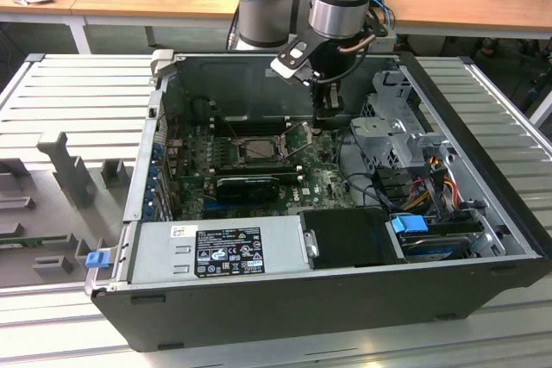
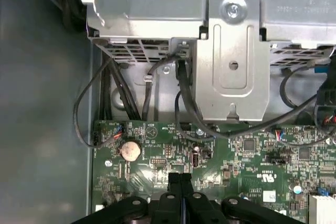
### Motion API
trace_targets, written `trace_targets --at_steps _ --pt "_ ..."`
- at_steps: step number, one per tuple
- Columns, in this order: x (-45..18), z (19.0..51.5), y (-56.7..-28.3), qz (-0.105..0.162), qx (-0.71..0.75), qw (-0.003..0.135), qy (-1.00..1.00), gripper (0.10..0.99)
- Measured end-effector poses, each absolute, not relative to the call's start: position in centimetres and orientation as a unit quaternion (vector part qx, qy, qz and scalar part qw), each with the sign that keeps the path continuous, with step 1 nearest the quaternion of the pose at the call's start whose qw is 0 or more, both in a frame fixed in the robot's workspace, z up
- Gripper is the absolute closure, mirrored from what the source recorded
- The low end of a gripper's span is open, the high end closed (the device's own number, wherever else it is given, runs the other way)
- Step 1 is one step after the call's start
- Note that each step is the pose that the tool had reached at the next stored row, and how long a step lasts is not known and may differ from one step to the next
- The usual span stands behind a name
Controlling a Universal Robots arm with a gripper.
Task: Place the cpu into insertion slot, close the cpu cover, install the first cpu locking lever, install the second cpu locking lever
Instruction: 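Close the cpu cover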
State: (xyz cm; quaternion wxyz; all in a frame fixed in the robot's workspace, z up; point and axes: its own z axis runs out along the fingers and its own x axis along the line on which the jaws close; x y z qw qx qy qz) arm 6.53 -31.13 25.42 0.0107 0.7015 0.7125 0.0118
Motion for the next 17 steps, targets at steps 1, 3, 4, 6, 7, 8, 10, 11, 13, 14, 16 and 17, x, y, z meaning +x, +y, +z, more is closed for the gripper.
trace_targets --at_steps 1,3,4,6,7,8,10,11,13,14,16,17 --pt "6.7 25.4 -31.1 0.012 0.701 0.011 0.713 0.980" --pt "7.1 25.2 -31.1 0.012 0.701 0.011 0.713 0.980" --pt "7.2 25.0 -31.1 0.012 0.701 0.011 0.713 0.980" --pt "7.2 24.6 -31.1 0.012 0.701 0.011 0.713 0.980" --pt "7.2 24.4 -31.1 0.012 0.701 0.011 0.713 0.980" --pt "7.2 24.4 -31.1 0.011 0.701 0.010 0.713 0.980" --pt "7.2 24.4 -31.1 0.006 0.702 0.005 0.713 0.980" --pt "7.2 24.3 -31.1 0.001 0.702 0.000 0.713 0.980" --pt "7.2 24.4 -31.1 -0.009 0.702 -0.010 0.713 0.980" --pt "7.2 24.4 -31.1 -0.012 0.701 -0.014 0.712 0.980" --pt "7.2 24.6 -31.1 -0.015 0.701 -0.016 0.712 0.980" --pt "7.2 24.7 -31.1 -0.016 0.701 -0.017 0.712 0.980"
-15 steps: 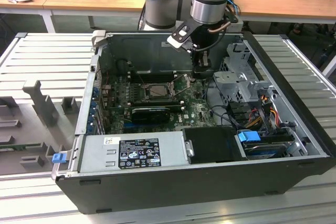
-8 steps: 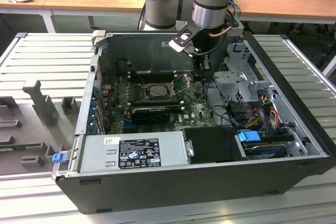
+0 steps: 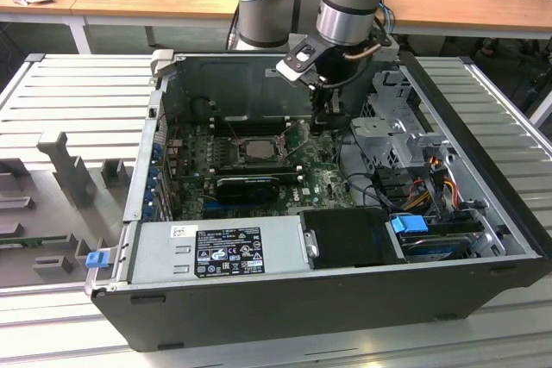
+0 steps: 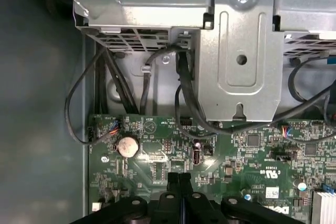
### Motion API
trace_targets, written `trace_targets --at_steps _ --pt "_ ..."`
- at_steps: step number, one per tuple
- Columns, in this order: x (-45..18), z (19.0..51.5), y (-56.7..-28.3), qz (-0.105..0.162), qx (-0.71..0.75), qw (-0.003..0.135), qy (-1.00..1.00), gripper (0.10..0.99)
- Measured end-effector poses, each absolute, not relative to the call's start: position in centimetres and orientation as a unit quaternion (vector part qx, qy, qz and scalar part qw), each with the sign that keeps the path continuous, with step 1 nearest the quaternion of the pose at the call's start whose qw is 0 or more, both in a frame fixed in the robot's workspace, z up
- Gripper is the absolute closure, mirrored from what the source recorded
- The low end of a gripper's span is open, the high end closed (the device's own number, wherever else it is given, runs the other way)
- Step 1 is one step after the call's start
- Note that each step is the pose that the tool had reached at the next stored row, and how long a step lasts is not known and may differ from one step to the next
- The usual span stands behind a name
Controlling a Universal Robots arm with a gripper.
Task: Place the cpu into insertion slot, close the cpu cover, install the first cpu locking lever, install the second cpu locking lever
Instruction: 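Close the cpu cover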
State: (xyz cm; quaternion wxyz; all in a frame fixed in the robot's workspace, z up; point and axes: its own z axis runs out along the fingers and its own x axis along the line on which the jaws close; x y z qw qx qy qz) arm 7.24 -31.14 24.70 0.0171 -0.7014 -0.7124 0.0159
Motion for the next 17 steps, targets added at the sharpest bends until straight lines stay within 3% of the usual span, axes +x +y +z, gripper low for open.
trace_targets --at_steps 17 --pt "1.5 24.6 -31.9 0.015 -0.701 0.016 -0.712 0.980"
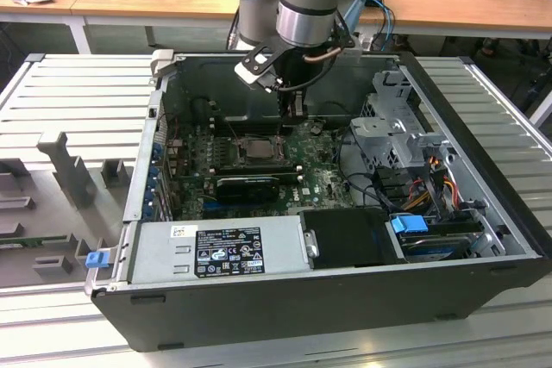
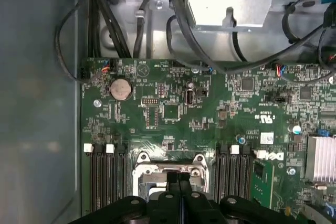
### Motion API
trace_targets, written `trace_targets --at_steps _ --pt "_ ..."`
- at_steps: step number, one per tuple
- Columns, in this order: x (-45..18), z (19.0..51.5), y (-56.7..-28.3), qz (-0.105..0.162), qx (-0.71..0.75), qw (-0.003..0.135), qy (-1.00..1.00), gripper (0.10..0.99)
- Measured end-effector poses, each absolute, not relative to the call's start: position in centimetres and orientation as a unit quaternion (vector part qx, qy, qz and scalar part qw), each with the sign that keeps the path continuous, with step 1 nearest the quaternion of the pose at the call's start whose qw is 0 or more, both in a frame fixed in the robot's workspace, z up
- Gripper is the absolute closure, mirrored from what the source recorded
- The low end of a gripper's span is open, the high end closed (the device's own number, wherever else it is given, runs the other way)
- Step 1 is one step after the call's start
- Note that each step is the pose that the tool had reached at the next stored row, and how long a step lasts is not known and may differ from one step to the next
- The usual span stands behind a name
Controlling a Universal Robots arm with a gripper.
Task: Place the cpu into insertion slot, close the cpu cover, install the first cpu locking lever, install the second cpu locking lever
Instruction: 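Close the cpu cover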
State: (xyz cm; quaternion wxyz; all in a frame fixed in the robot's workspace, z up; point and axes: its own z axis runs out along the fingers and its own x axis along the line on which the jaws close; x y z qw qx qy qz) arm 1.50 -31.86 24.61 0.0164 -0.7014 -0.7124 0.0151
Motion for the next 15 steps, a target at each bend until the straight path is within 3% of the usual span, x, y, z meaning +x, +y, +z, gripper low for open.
trace_targets --at_steps 15 --pt "-1.6 23.1 -31.9 0.010 -0.694 0.014 -0.720 0.980"
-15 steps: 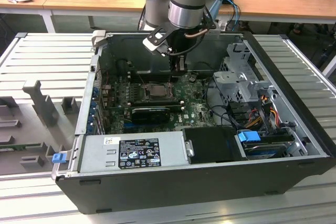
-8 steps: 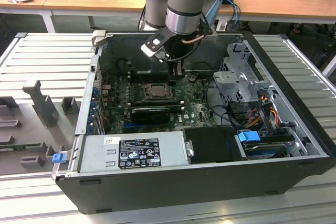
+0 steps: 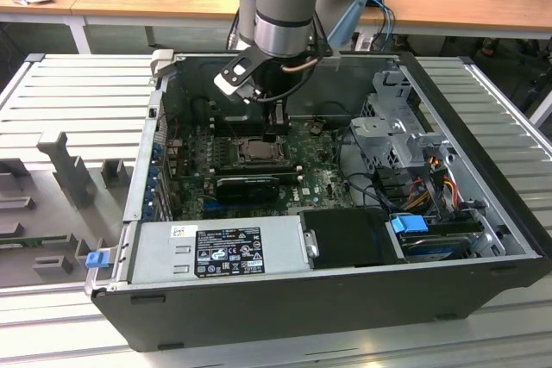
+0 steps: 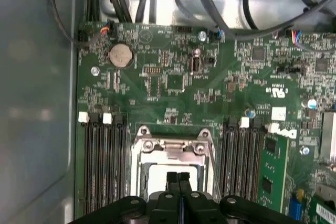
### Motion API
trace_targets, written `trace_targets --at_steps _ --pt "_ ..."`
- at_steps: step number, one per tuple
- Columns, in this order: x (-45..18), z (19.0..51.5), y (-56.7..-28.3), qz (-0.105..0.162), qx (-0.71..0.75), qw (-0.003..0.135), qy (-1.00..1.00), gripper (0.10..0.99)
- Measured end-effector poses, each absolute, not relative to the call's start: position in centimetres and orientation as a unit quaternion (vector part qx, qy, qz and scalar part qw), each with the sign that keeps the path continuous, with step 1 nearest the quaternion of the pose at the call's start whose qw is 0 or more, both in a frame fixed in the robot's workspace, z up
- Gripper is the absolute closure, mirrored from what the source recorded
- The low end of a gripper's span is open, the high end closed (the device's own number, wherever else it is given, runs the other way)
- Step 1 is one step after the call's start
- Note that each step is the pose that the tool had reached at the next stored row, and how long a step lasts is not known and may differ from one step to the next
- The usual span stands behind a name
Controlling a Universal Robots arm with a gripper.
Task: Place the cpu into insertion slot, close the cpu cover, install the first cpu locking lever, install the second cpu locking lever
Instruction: 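Close the cpu cover, then install the first cpu locking lever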
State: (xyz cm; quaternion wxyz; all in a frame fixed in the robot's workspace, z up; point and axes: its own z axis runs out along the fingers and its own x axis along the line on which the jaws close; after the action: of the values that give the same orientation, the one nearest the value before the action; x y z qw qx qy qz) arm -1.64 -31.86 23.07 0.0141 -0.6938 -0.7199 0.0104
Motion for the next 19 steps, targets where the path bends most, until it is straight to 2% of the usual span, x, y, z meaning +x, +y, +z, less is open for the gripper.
trace_targets --at_steps 19 --pt "-2.82 23.90 -31.69 0.011 -0.694 0.013 -0.720 0.980"
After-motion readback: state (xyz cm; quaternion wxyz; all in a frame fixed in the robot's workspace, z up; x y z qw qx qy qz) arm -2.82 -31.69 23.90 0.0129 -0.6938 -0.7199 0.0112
